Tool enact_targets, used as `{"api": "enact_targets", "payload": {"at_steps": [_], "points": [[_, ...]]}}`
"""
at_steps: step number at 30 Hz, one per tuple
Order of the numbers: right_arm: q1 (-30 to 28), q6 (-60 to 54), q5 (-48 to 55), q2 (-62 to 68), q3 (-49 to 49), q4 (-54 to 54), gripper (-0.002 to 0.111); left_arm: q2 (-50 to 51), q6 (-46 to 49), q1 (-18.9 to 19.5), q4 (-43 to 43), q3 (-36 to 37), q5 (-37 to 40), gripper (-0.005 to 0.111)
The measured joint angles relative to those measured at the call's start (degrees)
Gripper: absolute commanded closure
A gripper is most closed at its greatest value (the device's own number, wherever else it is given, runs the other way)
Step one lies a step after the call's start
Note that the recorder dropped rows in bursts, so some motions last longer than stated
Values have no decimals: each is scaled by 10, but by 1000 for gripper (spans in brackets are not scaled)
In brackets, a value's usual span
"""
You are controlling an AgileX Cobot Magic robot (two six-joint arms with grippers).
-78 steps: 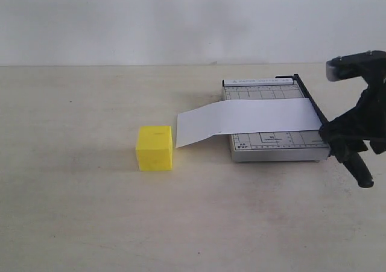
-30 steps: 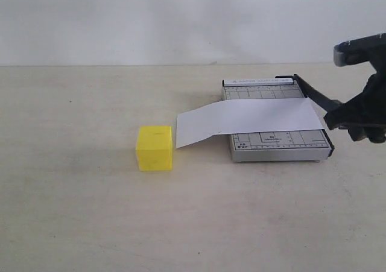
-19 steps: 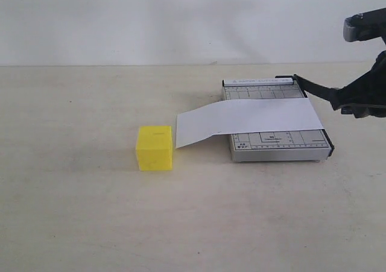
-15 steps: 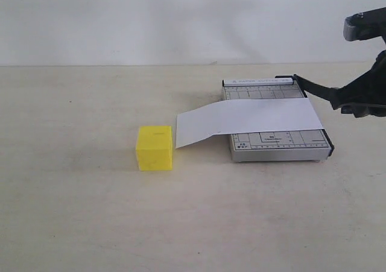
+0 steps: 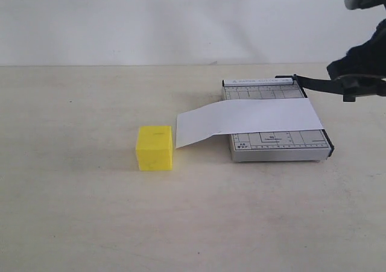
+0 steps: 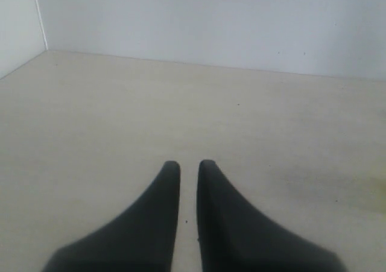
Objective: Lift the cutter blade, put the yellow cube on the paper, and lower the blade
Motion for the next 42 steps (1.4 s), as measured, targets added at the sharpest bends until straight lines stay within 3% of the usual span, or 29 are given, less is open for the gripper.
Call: {"api": "enact_targets", "payload": {"at_steps": [4,9,18,20,24,31,42], "points": [[1,-2,-9,-4,-3,6,52,0,0,0,0,0,0,96],[1,-16,-66,-33,45,35,51,0,0,0,0,0,0,96],[1,-27,-243,-236,311,79,54,0,0,0,0,0,0,96],[1,-21,-274,-300,370,103,64,0,0,0,0,0,0,96],[2,16,-318,-412,435,138,108,0,0,0,0,0,0,96],[2,71,-327,-532,483,151,109,0,0,0,0,0,0,96],[2,132,-359,-555,568,152,109,0,0,0,0,0,0,96]]}}
